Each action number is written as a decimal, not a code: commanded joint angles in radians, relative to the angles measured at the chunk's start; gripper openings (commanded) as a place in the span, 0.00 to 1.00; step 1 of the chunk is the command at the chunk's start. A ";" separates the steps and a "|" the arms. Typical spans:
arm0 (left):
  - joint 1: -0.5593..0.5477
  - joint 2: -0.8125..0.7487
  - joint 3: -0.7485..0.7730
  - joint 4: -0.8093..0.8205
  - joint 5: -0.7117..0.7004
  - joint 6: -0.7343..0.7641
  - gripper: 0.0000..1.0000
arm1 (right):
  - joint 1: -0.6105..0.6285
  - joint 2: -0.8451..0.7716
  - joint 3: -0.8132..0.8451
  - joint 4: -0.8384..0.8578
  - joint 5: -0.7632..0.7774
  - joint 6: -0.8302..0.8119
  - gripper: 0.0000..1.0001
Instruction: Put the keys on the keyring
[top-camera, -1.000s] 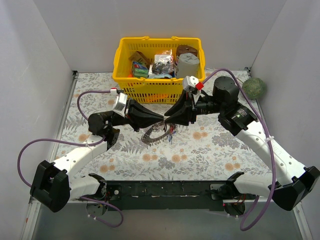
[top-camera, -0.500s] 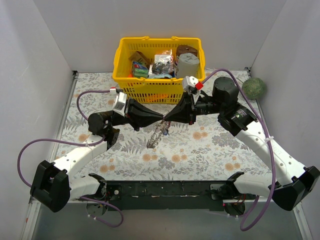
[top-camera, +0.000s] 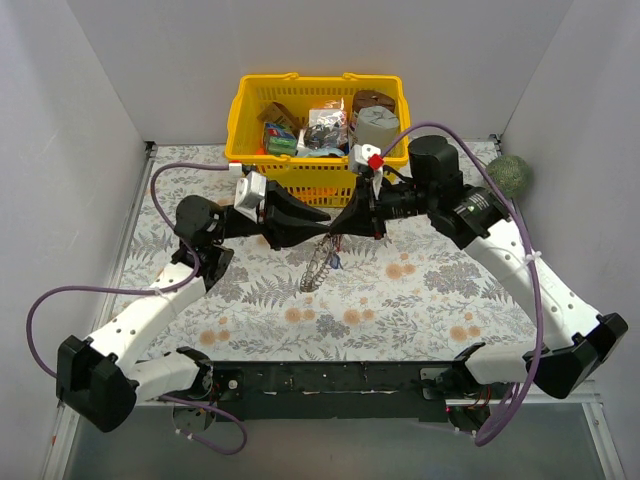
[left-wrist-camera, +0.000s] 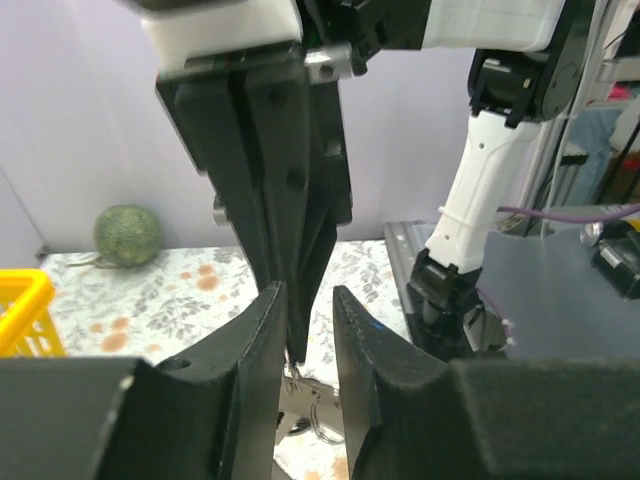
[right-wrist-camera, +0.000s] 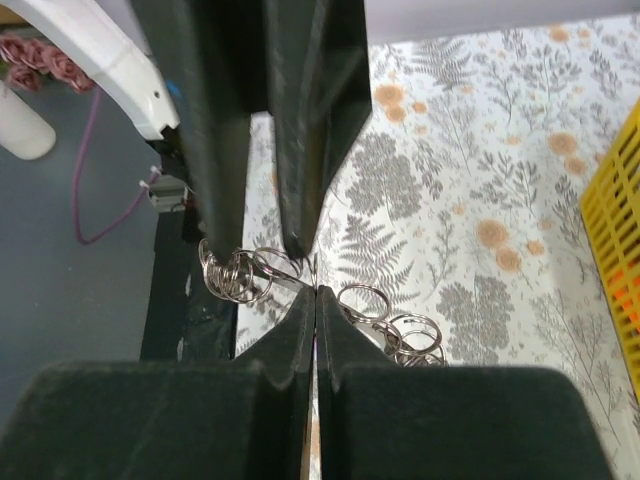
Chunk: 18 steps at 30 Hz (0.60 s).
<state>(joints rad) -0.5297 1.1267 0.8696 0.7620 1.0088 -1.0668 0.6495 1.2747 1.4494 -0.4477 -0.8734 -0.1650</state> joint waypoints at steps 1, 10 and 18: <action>-0.009 -0.056 0.133 -0.426 -0.002 0.275 0.29 | -0.004 0.044 0.111 -0.221 0.036 -0.168 0.01; -0.009 0.017 0.314 -0.898 0.020 0.557 0.41 | -0.004 0.110 0.233 -0.459 0.057 -0.321 0.01; -0.007 0.091 0.374 -1.026 0.082 0.597 0.45 | -0.004 0.152 0.264 -0.526 0.016 -0.369 0.01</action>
<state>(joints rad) -0.5339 1.2018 1.2003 -0.1516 1.0447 -0.5163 0.6479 1.4181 1.6676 -0.9401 -0.8104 -0.4908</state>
